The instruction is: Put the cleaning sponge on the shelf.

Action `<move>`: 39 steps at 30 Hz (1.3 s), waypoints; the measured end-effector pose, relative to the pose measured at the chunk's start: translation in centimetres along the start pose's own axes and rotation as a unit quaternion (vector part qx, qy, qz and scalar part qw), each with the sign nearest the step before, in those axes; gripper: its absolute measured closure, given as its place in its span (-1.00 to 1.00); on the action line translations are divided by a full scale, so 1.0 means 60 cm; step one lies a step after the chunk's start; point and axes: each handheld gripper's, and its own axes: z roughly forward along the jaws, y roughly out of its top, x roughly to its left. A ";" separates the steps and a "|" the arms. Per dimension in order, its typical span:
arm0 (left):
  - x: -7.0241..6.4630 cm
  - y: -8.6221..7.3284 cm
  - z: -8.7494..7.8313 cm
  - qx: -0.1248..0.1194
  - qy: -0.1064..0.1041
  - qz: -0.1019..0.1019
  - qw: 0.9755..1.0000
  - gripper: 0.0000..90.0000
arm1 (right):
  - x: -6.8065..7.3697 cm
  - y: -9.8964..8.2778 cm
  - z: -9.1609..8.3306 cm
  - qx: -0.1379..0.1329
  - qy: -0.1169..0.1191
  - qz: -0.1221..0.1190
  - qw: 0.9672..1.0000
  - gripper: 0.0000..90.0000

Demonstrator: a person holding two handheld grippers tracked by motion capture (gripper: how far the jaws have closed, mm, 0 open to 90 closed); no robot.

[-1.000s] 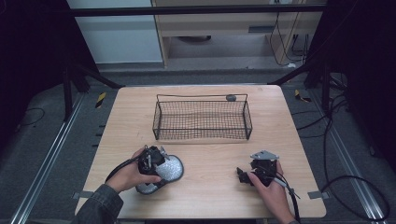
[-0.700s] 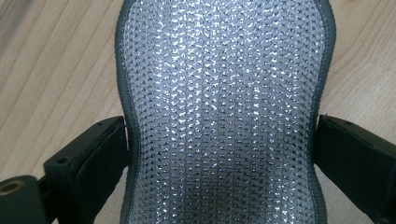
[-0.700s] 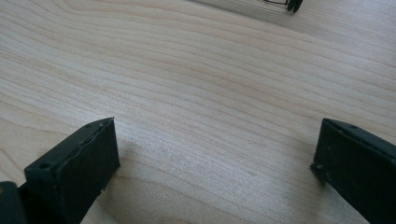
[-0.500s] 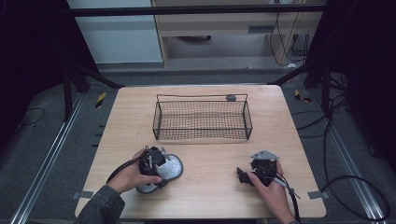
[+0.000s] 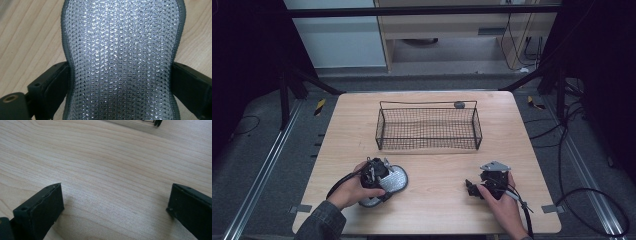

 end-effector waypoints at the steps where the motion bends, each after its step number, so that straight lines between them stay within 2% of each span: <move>1: -0.001 0.000 -0.001 0.001 0.002 0.002 1.000 -0.84 | 0.000 0.000 0.000 0.001 0.000 -0.001 1.000 -0.99; 5: -0.004 0.001 -0.004 0.002 0.006 0.009 1.000 -0.79 | 0.000 0.000 0.000 0.001 0.000 -0.001 1.000 -0.99; 7: -0.004 0.001 -0.009 -0.009 0.000 0.009 1.000 -0.79 | 0.000 0.000 0.000 0.001 0.000 -0.002 1.000 -0.99; 14: 0.000 0.001 -0.028 -0.030 0.020 0.006 0.999 -0.79 | 0.000 0.000 -0.001 0.001 0.003 0.001 1.000 -0.99; 16: 0.000 0.002 -0.031 -0.031 0.023 0.010 0.999 -0.79 | 0.000 0.000 -0.001 0.001 0.002 0.001 1.000 -0.99; 19: 0.002 0.004 -0.047 -0.043 0.034 0.026 0.998 -0.78 | 0.000 0.000 -0.001 0.000 0.003 0.001 1.000 -0.99; 32: 0.009 0.016 -0.081 -0.055 0.053 0.044 0.996 -0.78 | 0.000 0.000 0.000 -0.001 0.002 -0.003 1.000 -0.99; 39: 0.004 0.030 -0.101 -0.058 0.069 0.066 0.994 -0.77 | 0.000 0.000 0.001 -0.001 0.002 -0.003 1.000 -0.99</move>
